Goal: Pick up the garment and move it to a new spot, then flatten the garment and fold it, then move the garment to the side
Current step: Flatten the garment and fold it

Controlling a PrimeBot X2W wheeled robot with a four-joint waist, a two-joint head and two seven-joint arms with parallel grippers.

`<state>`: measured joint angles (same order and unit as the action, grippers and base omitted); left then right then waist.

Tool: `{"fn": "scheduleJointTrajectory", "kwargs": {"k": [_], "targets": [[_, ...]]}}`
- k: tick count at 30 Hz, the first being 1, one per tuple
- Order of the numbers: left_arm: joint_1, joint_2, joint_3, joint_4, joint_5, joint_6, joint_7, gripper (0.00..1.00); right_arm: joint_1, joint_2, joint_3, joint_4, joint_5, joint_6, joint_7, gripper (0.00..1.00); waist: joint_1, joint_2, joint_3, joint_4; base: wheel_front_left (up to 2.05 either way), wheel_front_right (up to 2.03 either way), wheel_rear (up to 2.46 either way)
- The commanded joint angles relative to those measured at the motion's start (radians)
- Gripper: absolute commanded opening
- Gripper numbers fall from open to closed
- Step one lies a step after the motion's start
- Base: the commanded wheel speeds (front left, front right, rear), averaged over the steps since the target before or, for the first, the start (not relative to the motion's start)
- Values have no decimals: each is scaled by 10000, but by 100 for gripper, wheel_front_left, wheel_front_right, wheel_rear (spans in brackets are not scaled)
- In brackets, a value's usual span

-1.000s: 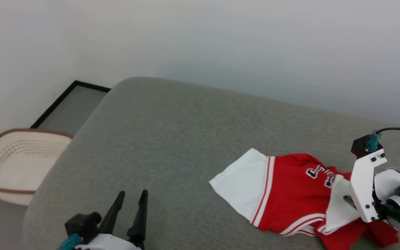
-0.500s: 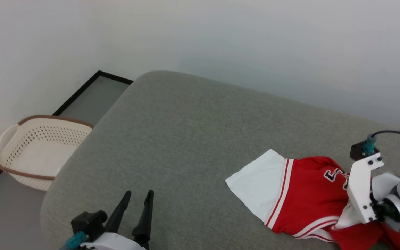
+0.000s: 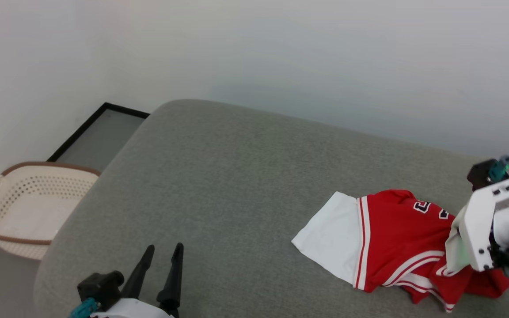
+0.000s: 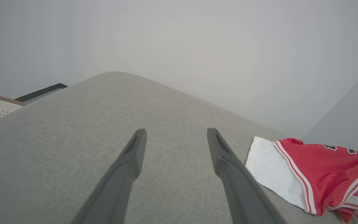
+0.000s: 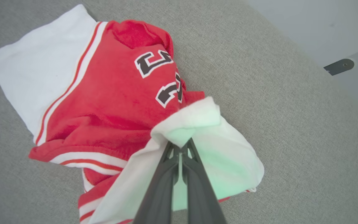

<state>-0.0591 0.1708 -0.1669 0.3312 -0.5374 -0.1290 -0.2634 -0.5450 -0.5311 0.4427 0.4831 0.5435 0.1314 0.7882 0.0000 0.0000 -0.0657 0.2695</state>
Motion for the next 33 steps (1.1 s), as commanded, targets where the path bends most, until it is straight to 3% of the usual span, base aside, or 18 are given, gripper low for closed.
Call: {"fn": "scheduleJointTrajectory", "kwargs": {"k": [1,10,26,28,30,31,33], "targets": [[52,-5,48,-47,86,-22,-16,100,302,-19,-158,-102,13,-15,-193,0,0,0,-4,-168,0,0,0],[-33,17,73,-59,84,-22,-16,100,1641,35,-856,-844,-119,-15,-928,0,0,0,-1,-498,0,0,0],[-38,72,125,-99,124,-22,-16,100,3830,1138,-3236,-1134,-916,-15,-1632,1,0,0,65,-758,0,0,0],[-47,69,123,-99,113,-22,-16,100,3968,1273,-3469,-1115,-1012,-15,-1643,15,0,0,84,-775,0,0,0],[-42,81,126,-96,113,-22,-16,100,4101,1408,-3606,-1116,-1117,-15,-1587,14,0,0,97,-795,0,0,0],[-41,82,128,-93,117,-22,-16,100,4158,1456,-3683,-1104,-1159,-15,-1573,18,0,0,105,-805,0,0,0],[-54,81,113,-83,127,-22,-16,100,4207,1534,-3833,-1077,-1304,-15,-1563,42,0,0,115,-819,0,0,0]]}}
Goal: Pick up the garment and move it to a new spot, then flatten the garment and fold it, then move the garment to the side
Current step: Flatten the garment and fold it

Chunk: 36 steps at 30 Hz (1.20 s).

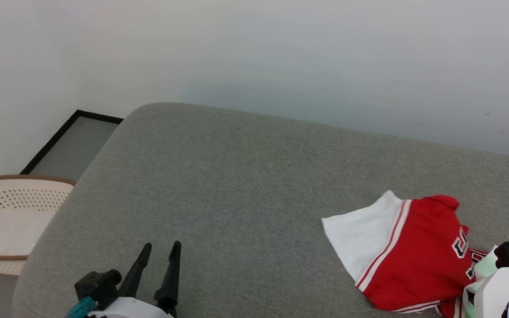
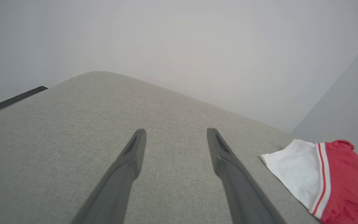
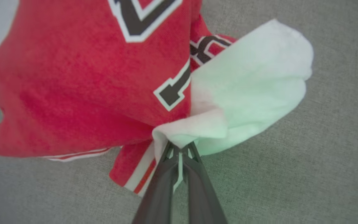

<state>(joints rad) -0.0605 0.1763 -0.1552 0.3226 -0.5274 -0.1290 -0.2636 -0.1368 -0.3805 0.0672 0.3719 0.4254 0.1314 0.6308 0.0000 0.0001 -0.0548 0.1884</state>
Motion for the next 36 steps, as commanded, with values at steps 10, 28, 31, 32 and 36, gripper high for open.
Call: {"fn": "scheduleJointTrajectory", "kwargs": {"k": [10,28,31,32,36], "targets": [[-119,72,-119,69,-34,-22,-14,100,-237,157,-72,99,-531,-15,288,100,0,-1,61,-82,0,0,0],[-126,38,-54,126,-52,-22,-14,100,-292,76,105,-938,-472,-15,493,100,0,-1,42,-298,0,0,0],[-117,49,-9,104,-56,-22,-14,100,-201,138,-9,-1217,-455,-15,491,100,0,-1,49,-368,0,0,0],[-121,50,-1,102,-53,-22,-14,100,-175,156,-53,-1318,-468,-15,469,100,0,-1,54,-385,0,0,0],[-112,45,34,78,-46,-22,-14,100,75,244,-110,-1787,-443,-15,327,100,0,-1,40,-467,0,0,0]]}}
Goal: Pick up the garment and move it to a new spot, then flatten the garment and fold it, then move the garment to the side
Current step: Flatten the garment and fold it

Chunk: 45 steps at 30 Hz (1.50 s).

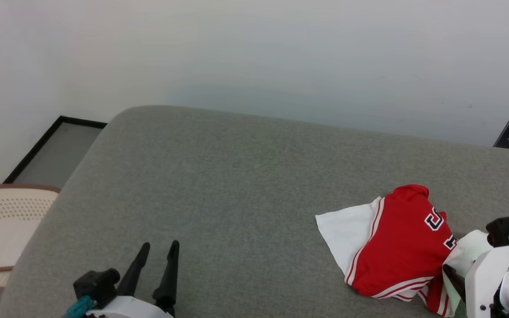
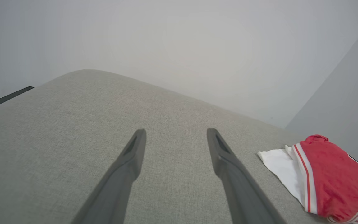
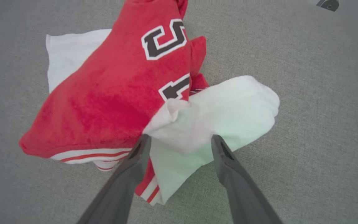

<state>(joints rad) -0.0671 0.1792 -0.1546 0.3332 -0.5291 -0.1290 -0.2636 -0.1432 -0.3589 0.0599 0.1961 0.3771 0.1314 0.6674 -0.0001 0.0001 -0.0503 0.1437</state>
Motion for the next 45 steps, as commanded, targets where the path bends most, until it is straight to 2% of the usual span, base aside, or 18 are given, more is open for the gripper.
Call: {"fn": "scheduleJointTrajectory", "kwargs": {"k": [1,7,12,22,34,38,45], "targets": [[-30,16,44,-35,-29,-22,-14,100,212,49,-31,-126,44,-15,-73,100,1,-1,-12,-53,0,0,0],[-4,26,87,-80,-7,-22,-13,100,548,205,-122,-691,-17,-15,-799,100,1,-1,-9,-302,0,0,0],[-77,38,130,-132,-2,-22,-13,100,699,381,-95,-952,-215,-15,-1832,100,1,-1,32,-568,0,0,0],[-118,42,124,-144,-16,-21,-13,100,959,619,150,-935,-1051,-17,-5046,100,1,-1,80,-1118,0,0,0],[-152,49,184,-150,-42,-21,-13,100,1588,1518,-143,-617,-2468,-15,-8609,100,1,-1,124,-1837,0,0,0],[-196,-37,303,-151,-75,-21,-13,100,1767,1913,-363,-770,-3087,-15,-9190,100,1,-1,130,-2139,0,0,0],[-252,-218,672,-152,178,-21,-13,100,2072,2507,-670,-1858,-3719,-15,-9327,100,1,-1,165,-2700,0,0,0]]}}
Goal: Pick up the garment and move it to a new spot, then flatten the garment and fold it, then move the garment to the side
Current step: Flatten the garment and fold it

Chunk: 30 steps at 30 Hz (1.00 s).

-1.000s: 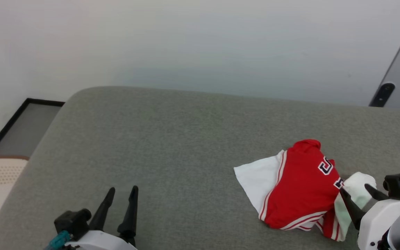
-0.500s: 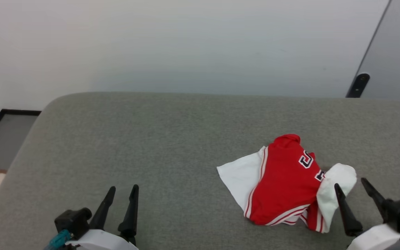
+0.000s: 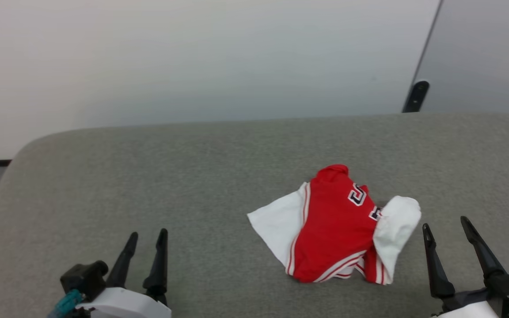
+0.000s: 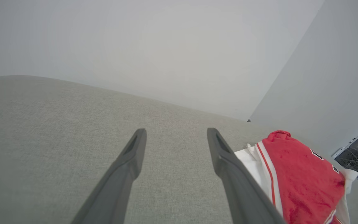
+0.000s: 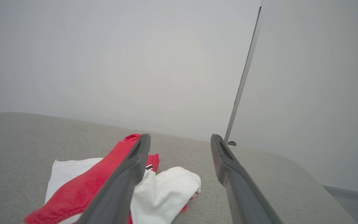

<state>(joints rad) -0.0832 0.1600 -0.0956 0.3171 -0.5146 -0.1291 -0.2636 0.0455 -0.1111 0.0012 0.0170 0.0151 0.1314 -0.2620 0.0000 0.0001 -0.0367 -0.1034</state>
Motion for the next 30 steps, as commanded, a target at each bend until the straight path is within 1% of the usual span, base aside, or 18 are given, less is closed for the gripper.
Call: {"fn": "scheduleJointTrajectory", "kwargs": {"k": [1,9,17,21,26,30], "targets": [[-81,-80,54,22,82,-19,-13,100,223,76,-69,-204,-136,-15,-34,100,0,-1,37,-309,0,0,0],[-301,-4,-259,217,110,-19,-13,100,264,283,123,-552,-166,-15,-39,100,0,-1,100,-793,0,0,0],[-730,361,-946,780,-243,-19,-13,100,269,372,314,-454,-69,-15,-40,100,0,-1,82,-1131,0,0,0],[-1212,785,-1606,1286,-691,-19,118,100,247,408,370,-358,-61,-15,-41,100,0,-1,82,-1316,0,0,0],[-2037,1337,-2326,1673,-1334,-19,819,100,164,447,496,-284,-42,-15,-41,100,0,-1,109,-1541,0,0,0],[-2739,1737,-3055,1832,-1952,-19,1837,100,115,482,540,-213,6,-15,-41,100,0,-1,159,-1702,0,0,0]]}}
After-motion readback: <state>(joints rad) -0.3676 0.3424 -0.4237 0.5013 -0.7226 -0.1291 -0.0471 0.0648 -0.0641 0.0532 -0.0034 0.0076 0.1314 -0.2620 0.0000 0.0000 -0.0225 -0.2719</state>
